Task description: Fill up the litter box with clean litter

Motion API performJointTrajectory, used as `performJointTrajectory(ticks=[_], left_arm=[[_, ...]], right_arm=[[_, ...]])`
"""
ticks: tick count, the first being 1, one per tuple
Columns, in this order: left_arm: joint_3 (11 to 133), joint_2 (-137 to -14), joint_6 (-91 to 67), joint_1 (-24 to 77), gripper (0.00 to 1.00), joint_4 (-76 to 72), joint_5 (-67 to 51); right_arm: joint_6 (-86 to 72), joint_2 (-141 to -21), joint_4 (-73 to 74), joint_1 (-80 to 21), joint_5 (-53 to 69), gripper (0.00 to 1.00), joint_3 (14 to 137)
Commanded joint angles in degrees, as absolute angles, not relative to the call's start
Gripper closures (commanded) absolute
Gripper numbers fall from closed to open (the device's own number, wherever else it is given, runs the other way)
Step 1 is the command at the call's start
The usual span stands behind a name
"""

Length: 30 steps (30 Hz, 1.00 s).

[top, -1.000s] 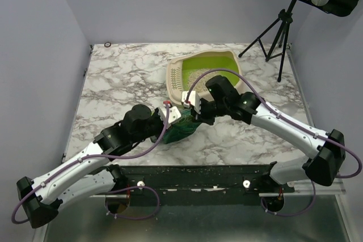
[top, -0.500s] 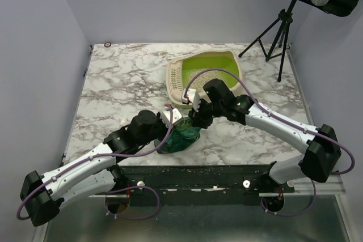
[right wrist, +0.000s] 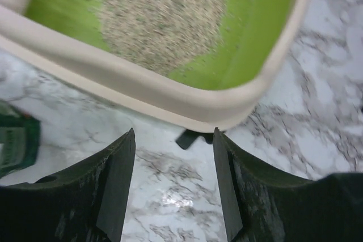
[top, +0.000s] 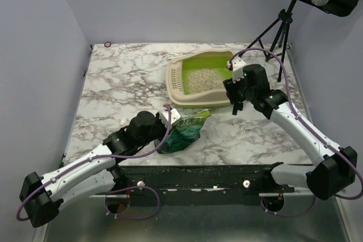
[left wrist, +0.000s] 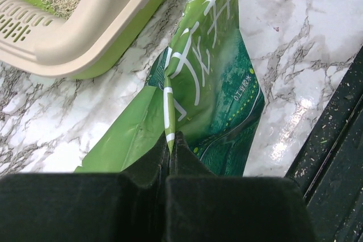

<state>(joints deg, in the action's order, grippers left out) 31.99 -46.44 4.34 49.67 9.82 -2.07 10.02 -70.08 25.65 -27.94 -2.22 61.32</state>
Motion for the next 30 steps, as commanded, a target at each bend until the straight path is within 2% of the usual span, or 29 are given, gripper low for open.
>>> performJointTrajectory(ticks=[1, 7, 17, 24, 30], left_arm=[[31.0, -45.6, 3.7, 49.3, 1.00, 6.8, 0.5], [30.5, -43.9, 3.5, 49.4, 1.00, 6.6, 0.8], [30.2, -42.7, 3.5, 49.5, 1.00, 6.9, 1.0], [30.5, -43.2, 3.6, 49.5, 1.00, 6.9, 1.0], [30.6, -43.7, 3.5, 49.5, 1.00, 6.8, 1.5]], right_arm=[[7.5, -73.2, 27.9, -22.3, -6.7, 0.35, 60.2], [6.2, -77.4, 27.3, -19.1, -3.9, 0.35, 60.9], [2.6, -89.1, 15.2, -17.6, 1.7, 0.35, 61.7], [2.5, -97.9, 9.0, -17.3, 8.9, 0.38, 68.5], [3.1, -103.8, 8.1, -17.3, 8.1, 0.37, 76.7]])
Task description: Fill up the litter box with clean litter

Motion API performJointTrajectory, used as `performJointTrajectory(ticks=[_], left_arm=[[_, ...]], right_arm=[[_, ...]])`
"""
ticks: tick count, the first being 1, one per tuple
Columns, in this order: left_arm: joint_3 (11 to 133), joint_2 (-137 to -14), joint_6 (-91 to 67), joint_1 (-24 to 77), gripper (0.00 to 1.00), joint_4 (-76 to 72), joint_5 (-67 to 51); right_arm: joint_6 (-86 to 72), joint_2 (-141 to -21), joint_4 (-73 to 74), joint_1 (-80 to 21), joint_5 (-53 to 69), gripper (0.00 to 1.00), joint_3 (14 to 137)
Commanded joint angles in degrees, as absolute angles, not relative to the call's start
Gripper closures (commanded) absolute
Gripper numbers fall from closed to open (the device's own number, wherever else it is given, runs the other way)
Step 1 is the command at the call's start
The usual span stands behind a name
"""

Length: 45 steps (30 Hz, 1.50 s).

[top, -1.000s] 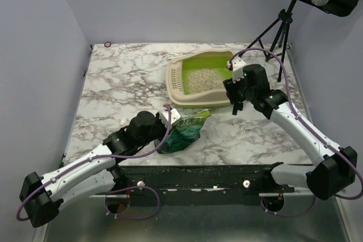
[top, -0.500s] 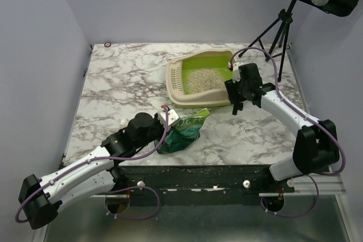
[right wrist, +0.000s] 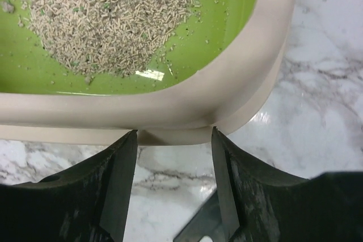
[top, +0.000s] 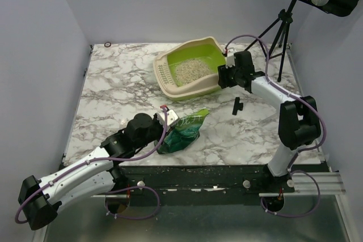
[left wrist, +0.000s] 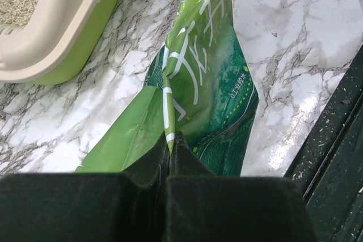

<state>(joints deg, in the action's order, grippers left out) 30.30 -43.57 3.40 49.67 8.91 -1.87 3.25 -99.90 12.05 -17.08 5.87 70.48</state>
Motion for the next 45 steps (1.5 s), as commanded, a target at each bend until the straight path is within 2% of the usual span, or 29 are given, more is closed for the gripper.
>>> performJointTrajectory(ticks=[1, 7, 15, 20, 27, 37, 45], left_arm=[[30.7, -43.7, 3.5, 49.5, 1.00, 6.8, 1.7], [30.7, -43.3, 3.5, 49.5, 1.00, 6.9, 2.5], [30.9, -43.2, 3.3, 49.5, 1.00, 6.9, 1.8], [30.9, -42.6, 3.0, 49.6, 1.00, 6.9, 1.7], [30.7, -42.3, 2.7, 49.7, 1.00, 6.9, 1.5], [30.8, -42.8, 2.8, 49.7, 1.00, 6.8, 1.5], [30.8, -43.5, 2.9, 49.7, 1.00, 6.8, 1.6]], right_arm=[[3.1, -104.5, 8.7, -17.3, 8.2, 0.37, 78.3], [1.2, -100.8, 10.4, -17.3, 7.0, 0.37, 79.6], [-12.8, -85.4, 16.1, -15.9, -8.6, 0.37, 65.5], [-18.3, -80.5, 16.3, -14.0, -8.1, 0.36, 56.8], [-26.1, -83.1, 12.3, -7.3, -0.4, 0.39, 49.9], [-28.9, -89.2, 6.9, -5.3, 5.3, 0.40, 47.9], [-30.0, -91.6, 5.2, -5.1, 5.0, 0.41, 47.3]])
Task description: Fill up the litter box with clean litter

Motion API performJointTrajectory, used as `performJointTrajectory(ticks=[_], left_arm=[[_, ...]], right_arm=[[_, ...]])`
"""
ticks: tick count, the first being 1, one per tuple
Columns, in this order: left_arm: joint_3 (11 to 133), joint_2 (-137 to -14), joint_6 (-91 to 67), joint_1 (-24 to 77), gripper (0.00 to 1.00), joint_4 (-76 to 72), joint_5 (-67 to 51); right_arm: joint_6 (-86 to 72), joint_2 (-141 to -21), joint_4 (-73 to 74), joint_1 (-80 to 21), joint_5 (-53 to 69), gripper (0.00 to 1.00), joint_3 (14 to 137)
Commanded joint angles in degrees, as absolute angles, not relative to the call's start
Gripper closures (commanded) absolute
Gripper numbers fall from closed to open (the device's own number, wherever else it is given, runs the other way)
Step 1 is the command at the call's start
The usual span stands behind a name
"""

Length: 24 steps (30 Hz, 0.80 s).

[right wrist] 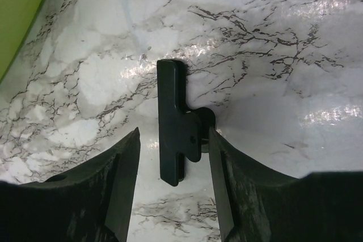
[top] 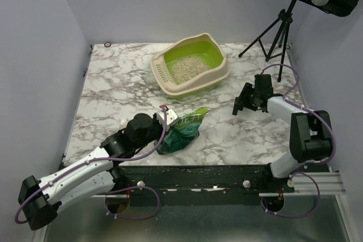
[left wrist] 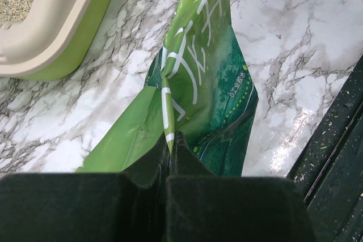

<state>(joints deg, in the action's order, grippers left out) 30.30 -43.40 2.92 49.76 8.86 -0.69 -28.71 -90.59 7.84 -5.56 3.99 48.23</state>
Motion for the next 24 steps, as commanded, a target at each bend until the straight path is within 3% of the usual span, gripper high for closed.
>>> performJointTrajectory(ticks=[1, 11, 16, 20, 23, 24], left_arm=[[30.8, -43.5, 2.9, 49.7, 1.00, 6.8, 1.6], [30.8, -43.5, 2.9, 49.7, 1.00, 6.8, 1.8], [30.8, -43.4, 2.9, 49.7, 1.00, 6.8, 1.8], [30.8, -43.2, 2.9, 49.7, 1.00, 6.8, 1.8], [30.7, -43.0, 2.8, 49.7, 1.00, 6.8, 1.9], [30.7, -43.0, 2.8, 49.7, 1.00, 6.8, 1.9]], right_arm=[[-30.0, -91.8, 5.0, -5.0, 5.2, 0.42, 47.5], [-30.1, -93.1, 4.4, -5.0, 6.4, 0.53, 47.5], [-30.0, -93.2, 4.5, -5.0, 6.4, 0.74, 47.6], [-29.8, -93.3, 4.5, -5.0, 6.3, 0.84, 47.8], [-29.8, -93.4, 4.5, -5.0, 6.4, 0.84, 47.9], [-29.6, -93.5, 4.6, -5.0, 6.4, 0.73, 48.1]])
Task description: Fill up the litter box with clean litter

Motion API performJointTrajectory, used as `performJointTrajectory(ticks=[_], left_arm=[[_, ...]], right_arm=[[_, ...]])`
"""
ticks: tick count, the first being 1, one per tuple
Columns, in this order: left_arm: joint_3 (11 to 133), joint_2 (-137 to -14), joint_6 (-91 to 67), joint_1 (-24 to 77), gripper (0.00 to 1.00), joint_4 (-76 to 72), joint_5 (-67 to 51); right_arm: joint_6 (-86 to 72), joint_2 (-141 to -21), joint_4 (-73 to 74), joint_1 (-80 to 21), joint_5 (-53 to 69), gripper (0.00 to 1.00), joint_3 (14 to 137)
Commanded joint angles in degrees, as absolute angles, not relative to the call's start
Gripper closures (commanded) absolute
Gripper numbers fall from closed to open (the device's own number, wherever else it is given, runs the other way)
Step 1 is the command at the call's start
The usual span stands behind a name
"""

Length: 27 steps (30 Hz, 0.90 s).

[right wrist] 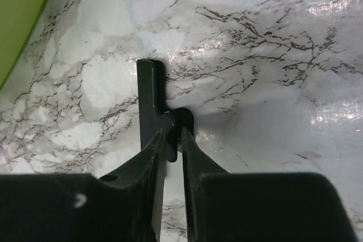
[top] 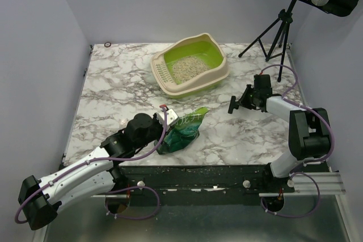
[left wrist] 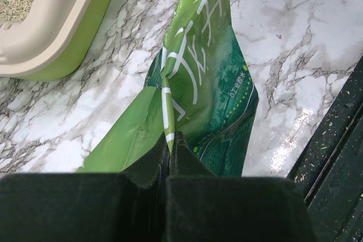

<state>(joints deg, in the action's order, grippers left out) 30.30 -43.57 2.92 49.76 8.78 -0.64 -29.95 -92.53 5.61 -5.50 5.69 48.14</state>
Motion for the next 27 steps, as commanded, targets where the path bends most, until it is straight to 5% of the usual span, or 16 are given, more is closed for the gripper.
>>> performJointTrajectory(ticks=[1, 8, 16, 19, 27], left_arm=[[30.8, -42.9, 2.8, 49.7, 1.00, 6.8, 1.9], [30.7, -43.1, 2.8, 49.7, 1.00, 6.8, 1.8], [30.7, -42.8, 2.9, 49.7, 1.00, 6.9, 2.1], [30.6, -42.7, 2.9, 49.7, 1.00, 6.9, 2.3], [30.8, -42.7, 3.1, 49.7, 1.00, 6.9, 2.8]], right_arm=[[-29.6, -93.6, 4.8, -5.0, 6.4, 0.64, 48.3], [-30.1, -94.1, 5.8, -5.0, 6.7, 0.58, 49.2], [-30.3, -95.4, 6.7, -5.0, 6.8, 0.80, 50.9], [-30.3, -95.5, 6.2, -5.0, 6.7, 1.00, 50.9], [-29.8, -92.7, 3.2, -5.0, 8.5, 1.00, 48.9]])
